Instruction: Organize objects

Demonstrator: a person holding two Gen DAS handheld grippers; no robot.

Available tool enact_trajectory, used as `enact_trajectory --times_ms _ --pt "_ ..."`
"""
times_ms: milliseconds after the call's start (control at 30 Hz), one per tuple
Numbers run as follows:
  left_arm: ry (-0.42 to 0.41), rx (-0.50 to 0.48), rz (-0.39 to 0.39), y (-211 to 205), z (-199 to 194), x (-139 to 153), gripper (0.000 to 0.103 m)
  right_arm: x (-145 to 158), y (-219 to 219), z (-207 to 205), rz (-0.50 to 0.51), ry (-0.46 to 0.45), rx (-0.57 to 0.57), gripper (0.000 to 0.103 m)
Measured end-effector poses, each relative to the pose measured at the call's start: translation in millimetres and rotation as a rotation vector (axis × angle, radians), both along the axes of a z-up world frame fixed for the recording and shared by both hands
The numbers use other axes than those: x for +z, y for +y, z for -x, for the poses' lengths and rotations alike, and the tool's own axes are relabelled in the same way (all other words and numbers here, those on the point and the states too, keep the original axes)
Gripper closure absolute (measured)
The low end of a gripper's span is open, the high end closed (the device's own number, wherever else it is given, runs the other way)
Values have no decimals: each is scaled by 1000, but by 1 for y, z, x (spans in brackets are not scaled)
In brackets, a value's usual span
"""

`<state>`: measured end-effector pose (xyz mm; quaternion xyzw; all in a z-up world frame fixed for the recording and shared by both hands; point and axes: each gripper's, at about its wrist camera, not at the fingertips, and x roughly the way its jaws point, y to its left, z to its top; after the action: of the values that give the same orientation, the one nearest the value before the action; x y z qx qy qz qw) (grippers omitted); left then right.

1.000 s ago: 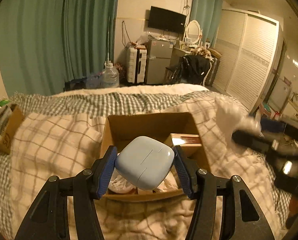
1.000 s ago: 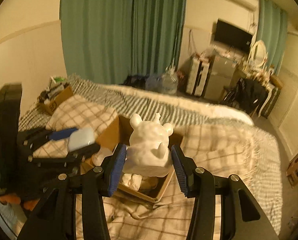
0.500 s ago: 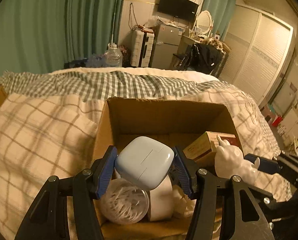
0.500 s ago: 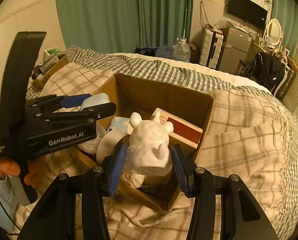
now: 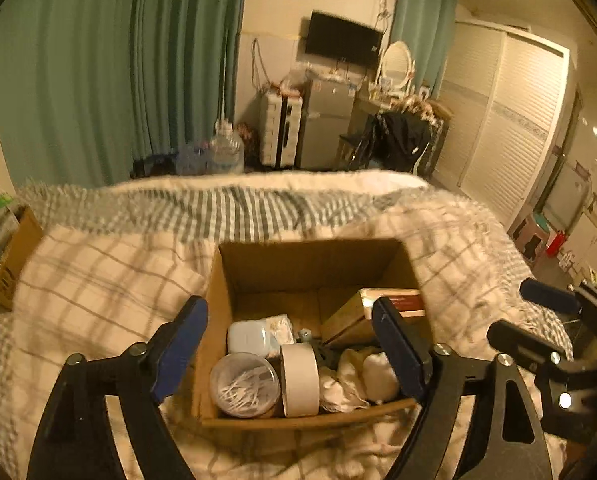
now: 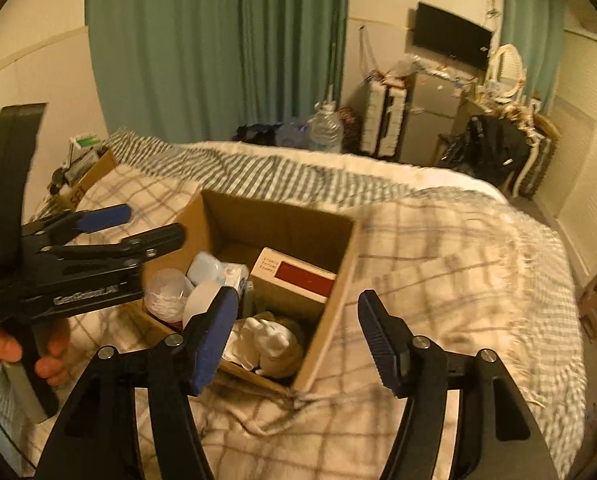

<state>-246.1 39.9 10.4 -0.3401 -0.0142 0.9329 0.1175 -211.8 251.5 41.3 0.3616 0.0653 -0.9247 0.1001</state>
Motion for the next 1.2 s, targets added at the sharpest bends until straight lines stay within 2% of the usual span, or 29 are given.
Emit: enact_trajectory --times_ms 33,133,267,333,467,500,633,733,867,1033,1133,1200 --pt "23 -1 2 -1 -9 9 5 8 1 -7 -5 17 -11 33" --pt "104 -10 1 -4 -40 43 0 38 6 -31 -11 70 -52 29" --pt "180 -2 25 -7 -80 85 0 73 7 -61 -16 146 -112 19" --pt "208 6 39 -9 -95 98 0 90 9 -77 -9 190 -137 9" --pt "250 39 76 -13 -120 116 0 113 10 -113 -6 262 -189 5" --pt "258 45 78 -15 -127 119 0 117 10 -121 2 281 -196 1" --pt "313 96 39 -27 -152 124 0 124 9 -146 34 339 -224 0" --pt "361 132 9 -36 -171 124 0 119 6 -156 25 361 -238 0" --pt "416 181 18 -39 -191 111 0 102 1 -163 25 391 -240 0" --pt "369 194 49 -32 -197 57 0 60 -5 -176 8 463 -254 0" --pt "342 195 35 -30 -194 21 0 28 -5 -165 8 421 -248 0" --pt "329 180 37 -27 -193 7 0 7 -6 -156 -6 399 -245 0"
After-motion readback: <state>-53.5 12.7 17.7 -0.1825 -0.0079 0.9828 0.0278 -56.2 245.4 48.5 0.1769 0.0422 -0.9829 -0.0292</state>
